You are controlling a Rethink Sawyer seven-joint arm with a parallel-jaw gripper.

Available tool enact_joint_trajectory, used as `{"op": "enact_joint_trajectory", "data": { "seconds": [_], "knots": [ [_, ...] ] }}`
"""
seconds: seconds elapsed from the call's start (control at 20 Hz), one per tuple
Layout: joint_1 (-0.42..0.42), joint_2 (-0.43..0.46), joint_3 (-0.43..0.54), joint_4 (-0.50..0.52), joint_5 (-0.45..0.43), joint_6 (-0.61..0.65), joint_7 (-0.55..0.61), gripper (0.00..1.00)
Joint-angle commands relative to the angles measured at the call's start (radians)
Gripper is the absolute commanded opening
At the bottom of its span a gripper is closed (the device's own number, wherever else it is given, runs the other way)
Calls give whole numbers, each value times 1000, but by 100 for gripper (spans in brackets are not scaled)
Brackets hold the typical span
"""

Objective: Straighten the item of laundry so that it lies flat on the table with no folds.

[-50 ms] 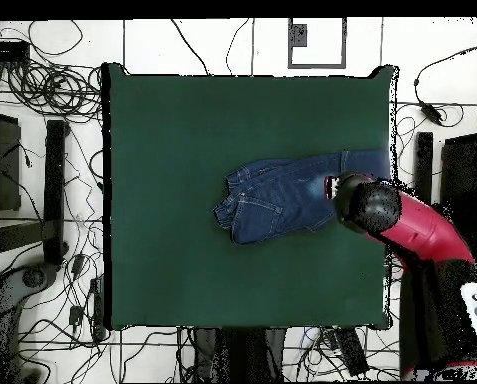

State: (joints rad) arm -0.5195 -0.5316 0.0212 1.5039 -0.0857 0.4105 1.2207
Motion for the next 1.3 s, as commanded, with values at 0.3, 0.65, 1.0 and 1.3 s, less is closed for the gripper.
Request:
{"op": "enact_joint_trajectory", "data": {
  "seconds": [0.3,0.65,1.0,1.3],
  "knots": [
    [63,81,121,-23,-45,-46,76,100],
    [50,99,134,-38,-44,-37,58,100],
    [45,105,141,-54,-44,-25,47,100],
    [20,140,166,-98,-47,-10,13,100]
  ]
}}
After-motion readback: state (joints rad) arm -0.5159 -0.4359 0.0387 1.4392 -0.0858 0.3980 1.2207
